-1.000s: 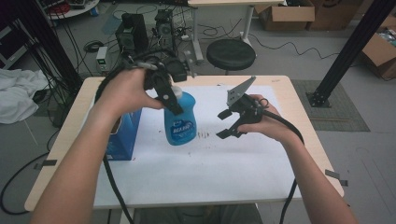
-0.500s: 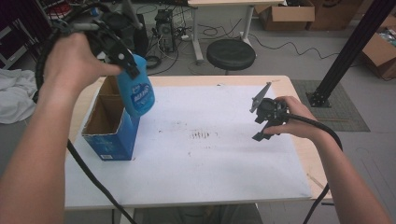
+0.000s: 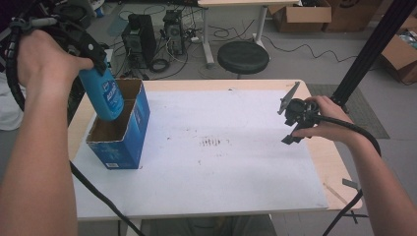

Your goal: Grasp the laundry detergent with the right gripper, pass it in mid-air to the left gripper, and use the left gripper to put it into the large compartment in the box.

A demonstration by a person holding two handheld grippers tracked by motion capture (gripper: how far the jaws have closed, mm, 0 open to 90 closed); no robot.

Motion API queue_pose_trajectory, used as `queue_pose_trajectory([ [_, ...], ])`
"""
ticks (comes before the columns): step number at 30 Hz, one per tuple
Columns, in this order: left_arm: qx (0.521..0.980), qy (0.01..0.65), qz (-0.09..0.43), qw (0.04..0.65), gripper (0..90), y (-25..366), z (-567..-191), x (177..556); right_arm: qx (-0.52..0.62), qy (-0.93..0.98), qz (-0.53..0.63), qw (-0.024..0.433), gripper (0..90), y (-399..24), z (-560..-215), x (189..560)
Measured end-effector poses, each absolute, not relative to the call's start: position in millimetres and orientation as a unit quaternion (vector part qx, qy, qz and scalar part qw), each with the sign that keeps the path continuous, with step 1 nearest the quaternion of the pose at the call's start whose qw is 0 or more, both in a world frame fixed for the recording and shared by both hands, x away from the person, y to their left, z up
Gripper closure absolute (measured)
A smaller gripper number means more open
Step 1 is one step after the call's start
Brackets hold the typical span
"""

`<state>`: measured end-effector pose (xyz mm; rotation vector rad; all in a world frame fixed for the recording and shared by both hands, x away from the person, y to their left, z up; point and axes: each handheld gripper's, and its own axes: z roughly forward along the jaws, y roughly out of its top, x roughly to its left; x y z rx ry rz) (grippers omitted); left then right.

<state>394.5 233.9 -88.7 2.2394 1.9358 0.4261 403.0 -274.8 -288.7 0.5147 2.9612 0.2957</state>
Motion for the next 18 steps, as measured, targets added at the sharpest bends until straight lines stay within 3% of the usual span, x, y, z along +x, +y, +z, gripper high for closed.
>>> queue_pose_trajectory([
  [18, 0.742, 0.656, 0.123, 0.061, 38.8, 241, -127, 399, 0.177, 0.977, 0.099, 0.059, 28.6, -282, -289, 401],
])
